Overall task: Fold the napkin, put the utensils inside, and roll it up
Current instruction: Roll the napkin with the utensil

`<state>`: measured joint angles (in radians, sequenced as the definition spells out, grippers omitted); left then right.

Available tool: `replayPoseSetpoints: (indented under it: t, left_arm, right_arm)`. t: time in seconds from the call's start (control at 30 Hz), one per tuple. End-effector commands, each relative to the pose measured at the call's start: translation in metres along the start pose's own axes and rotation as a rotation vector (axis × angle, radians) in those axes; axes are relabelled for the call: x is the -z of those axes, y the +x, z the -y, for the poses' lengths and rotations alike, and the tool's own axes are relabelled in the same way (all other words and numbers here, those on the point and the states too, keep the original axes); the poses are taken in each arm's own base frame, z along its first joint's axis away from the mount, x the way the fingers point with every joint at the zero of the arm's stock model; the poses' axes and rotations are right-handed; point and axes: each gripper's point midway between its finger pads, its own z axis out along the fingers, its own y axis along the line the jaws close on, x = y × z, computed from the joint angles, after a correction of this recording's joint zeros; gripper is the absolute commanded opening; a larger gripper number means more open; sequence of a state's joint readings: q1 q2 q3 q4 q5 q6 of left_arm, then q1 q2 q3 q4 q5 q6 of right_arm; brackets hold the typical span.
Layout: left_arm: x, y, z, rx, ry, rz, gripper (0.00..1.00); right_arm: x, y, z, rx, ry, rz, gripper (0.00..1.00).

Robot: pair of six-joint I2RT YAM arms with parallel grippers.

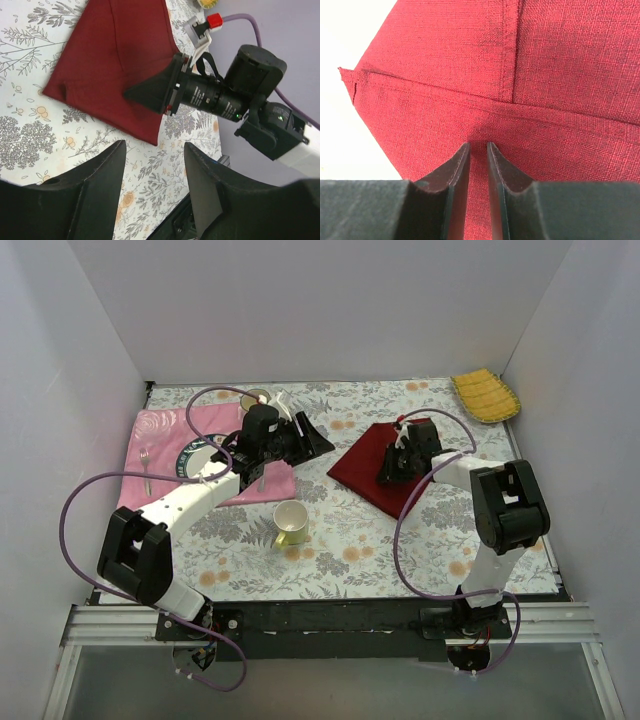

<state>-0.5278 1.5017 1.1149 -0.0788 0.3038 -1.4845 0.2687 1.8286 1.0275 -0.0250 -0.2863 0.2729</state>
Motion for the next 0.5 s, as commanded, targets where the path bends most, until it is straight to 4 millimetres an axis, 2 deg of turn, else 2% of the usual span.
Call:
replayPoseSetpoints:
  t: [0.0, 0.13, 0.23, 0.27, 0.33, 0.37, 0.4, 0.43, 0.47]
  left_arm:
    - [0.011, -0.002, 0.007, 0.003, 0.004, 0.020, 0.51]
    - [0.008, -0.001, 0.003, 0.019, -0.012, 0.012, 0.52]
    - [0.009, -0.001, 0.009, 0.036, 0.010, 0.007, 0.52]
    - [0.009, 0.001, 0.011, 0.038, 0.017, 0.000, 0.53]
    - [0.008, 0.003, 0.013, 0.033, 0.027, -0.018, 0.53]
    - [0.008, 0.005, 0.013, 0.034, 0.026, -0.031, 0.53]
    - [0.008, 0.008, 0.009, 0.042, 0.005, -0.043, 0.53]
    - [0.006, 0.009, 0.004, 0.047, -0.017, -0.043, 0.53]
    - [0.004, 0.004, 0.000, 0.046, -0.041, -0.026, 0.53]
  right_arm:
    - [0.009, 0.034, -0.017, -0.084, 0.022, -0.084, 0.31]
    - [0.011, 0.021, -0.027, -0.186, 0.038, -0.065, 0.32]
    - [0.012, 0.003, -0.036, -0.246, 0.016, -0.002, 0.32]
    - [0.018, -0.009, -0.042, -0.234, 0.000, 0.037, 0.33]
    - [0.027, -0.021, -0.042, -0.157, 0.021, 0.063, 0.36]
    - [0.036, -0.038, -0.046, -0.106, 0.029, 0.094, 0.38]
    - [0.042, -0.039, -0.043, -0.061, 0.064, 0.087, 0.40]
    - [0.048, -0.041, -0.041, 0.067, 0.076, 0.090, 0.42]
    - [0.059, -0.046, -0.044, 0.126, 0.090, 0.112, 0.48]
